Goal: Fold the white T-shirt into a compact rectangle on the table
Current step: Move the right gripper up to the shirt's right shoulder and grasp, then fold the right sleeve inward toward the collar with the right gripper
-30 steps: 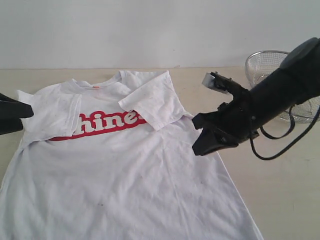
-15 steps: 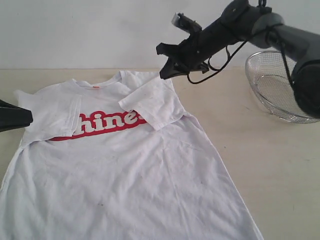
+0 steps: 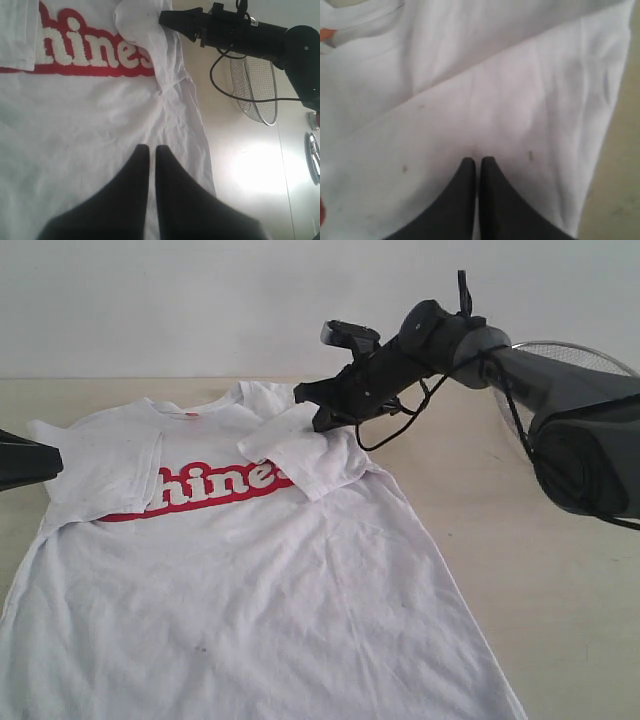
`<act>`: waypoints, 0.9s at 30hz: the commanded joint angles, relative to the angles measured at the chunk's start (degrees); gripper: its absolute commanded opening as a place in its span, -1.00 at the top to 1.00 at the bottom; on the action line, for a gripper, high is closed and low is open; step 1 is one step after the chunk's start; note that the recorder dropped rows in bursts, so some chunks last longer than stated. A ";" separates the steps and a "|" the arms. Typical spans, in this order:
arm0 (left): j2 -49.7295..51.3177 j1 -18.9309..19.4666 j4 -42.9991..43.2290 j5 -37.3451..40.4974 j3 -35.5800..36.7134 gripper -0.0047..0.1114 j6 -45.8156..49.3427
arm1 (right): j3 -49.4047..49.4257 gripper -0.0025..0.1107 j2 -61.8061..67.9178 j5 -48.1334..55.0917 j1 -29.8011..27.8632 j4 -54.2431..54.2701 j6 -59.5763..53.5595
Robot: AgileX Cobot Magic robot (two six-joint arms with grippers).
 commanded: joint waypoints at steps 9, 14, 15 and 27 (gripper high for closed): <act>-0.34 0.10 -0.81 -0.37 0.44 0.84 0.92 | -0.54 0.96 1.38 1.41 -0.39 -14.72 5.62; -0.34 0.10 -0.81 -0.37 0.44 0.84 1.06 | -0.54 0.96 1.38 2.91 -0.51 -17.07 8.34; -0.34 0.10 -0.81 -0.37 0.44 0.84 1.06 | -0.54 0.96 1.38 2.94 -0.51 -17.98 10.12; -0.34 0.10 -0.81 -0.37 0.44 0.84 1.36 | -0.54 0.96 1.38 4.25 -0.51 -20.53 17.21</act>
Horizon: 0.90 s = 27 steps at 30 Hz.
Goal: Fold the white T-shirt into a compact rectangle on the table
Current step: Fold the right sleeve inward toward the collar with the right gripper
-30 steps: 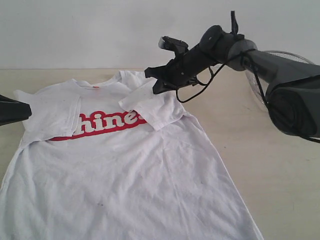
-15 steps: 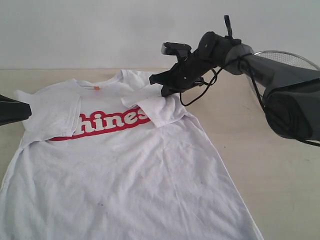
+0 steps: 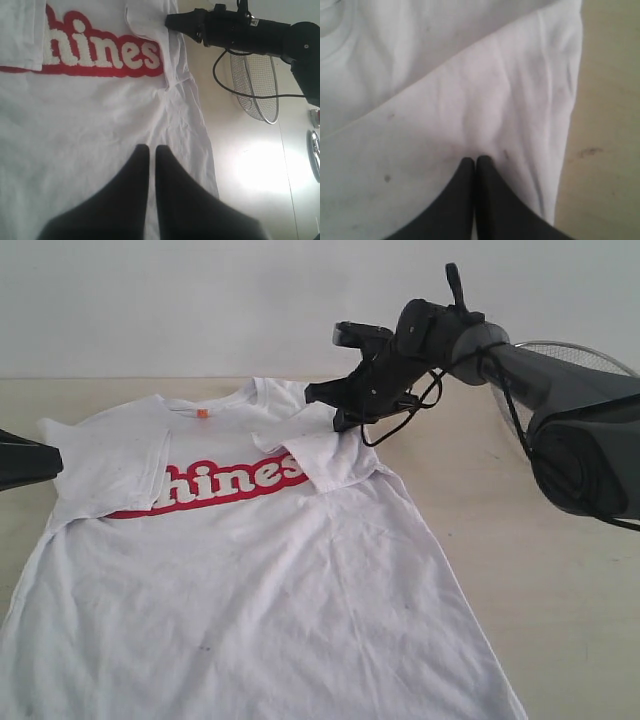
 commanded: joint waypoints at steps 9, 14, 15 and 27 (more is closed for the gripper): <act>-0.34 0.10 -0.81 -0.26 0.44 0.84 0.67 | 0.87 0.96 0.02 6.20 -0.72 -7.04 4.65; -0.34 0.10 -0.81 -0.14 0.44 0.84 0.65 | 0.87 0.96 -1.86 6.53 -0.82 -12.55 8.35; -0.34 0.10 -0.81 -0.03 0.44 0.84 0.65 | 0.87 0.96 -2.15 7.34 -0.90 -14.88 9.48; -0.34 0.10 -0.81 0.09 0.44 0.84 0.83 | 0.87 0.96 -3.36 10.89 -2.28 -17.80 11.03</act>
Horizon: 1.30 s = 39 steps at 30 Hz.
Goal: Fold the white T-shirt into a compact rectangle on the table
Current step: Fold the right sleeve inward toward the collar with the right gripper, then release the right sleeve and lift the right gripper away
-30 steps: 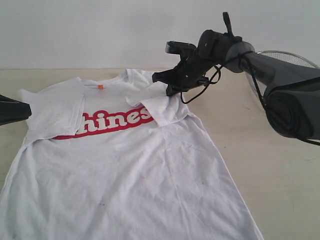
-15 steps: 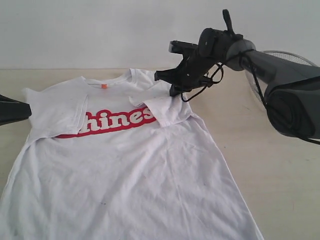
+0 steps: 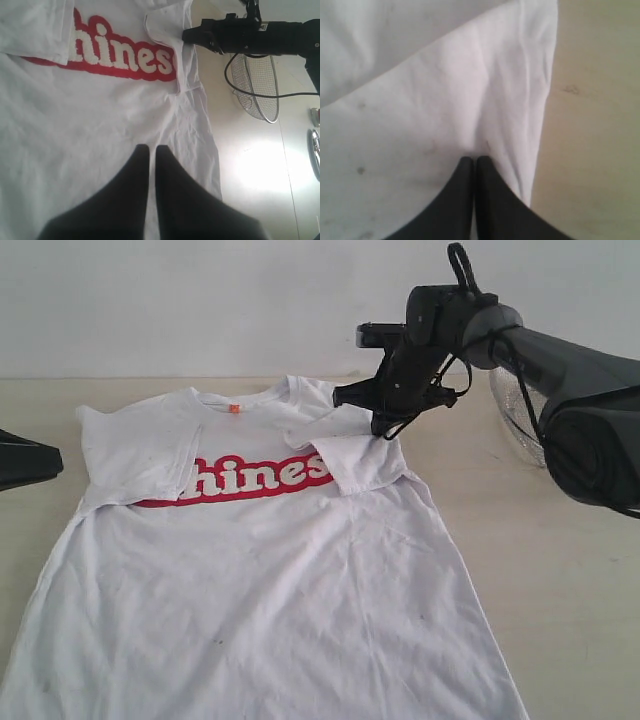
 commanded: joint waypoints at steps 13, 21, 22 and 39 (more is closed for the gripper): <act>-0.34 0.10 -0.90 -0.17 0.44 0.84 0.56 | 0.82 0.96 -4.46 2.66 -1.76 3.70 -4.95; -0.34 0.10 -0.76 -0.66 0.44 0.79 0.56 | 0.96 0.96 -10.47 9.46 -1.76 9.88 -8.81; -0.34 0.10 -0.76 -0.37 0.44 0.72 0.56 | 0.96 0.96 -11.71 11.00 -1.76 10.44 -9.14; -0.34 0.10 1.09 8.77 0.44 -0.26 -4.21 | 23.18 0.96 -38.34 12.83 -1.65 14.98 -13.48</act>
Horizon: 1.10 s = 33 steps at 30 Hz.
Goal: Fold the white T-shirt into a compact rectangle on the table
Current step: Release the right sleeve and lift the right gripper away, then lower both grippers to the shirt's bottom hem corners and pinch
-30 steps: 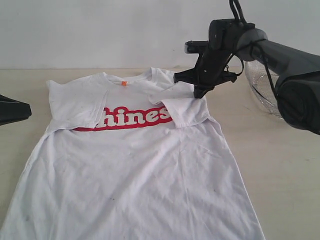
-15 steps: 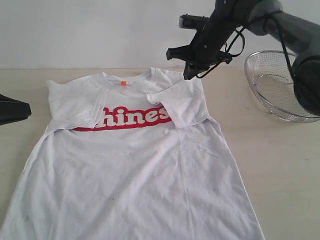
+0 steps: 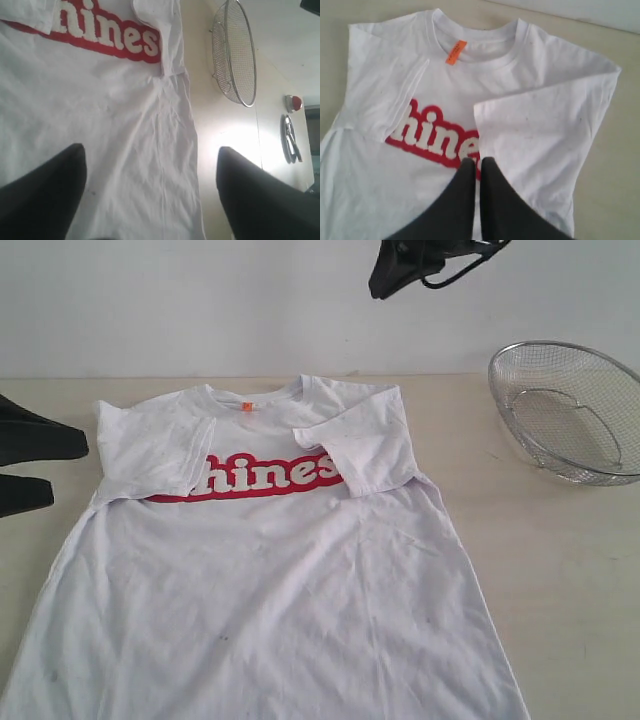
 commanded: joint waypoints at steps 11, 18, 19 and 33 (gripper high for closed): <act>-0.34 0.10 23.88 -0.33 0.44 -0.26 -14.52 | 54.99 0.96 -36.31 -7.92 -0.20 0.25 -7.40; -0.34 -1.15 33.03 0.60 0.44 -0.26 -21.49 | 82.61 0.29 -41.29 -15.25 -0.20 0.09 -6.52; -0.34 -2.08 34.39 0.60 0.44 -0.26 -22.45 | 85.67 -0.10 -41.29 -17.24 -0.20 0.09 -6.52; 1.72 -4.62 40.55 -7.15 5.36 -0.26 -28.44 | 96.54 -0.09 -39.25 -25.36 -0.20 5.15 -7.15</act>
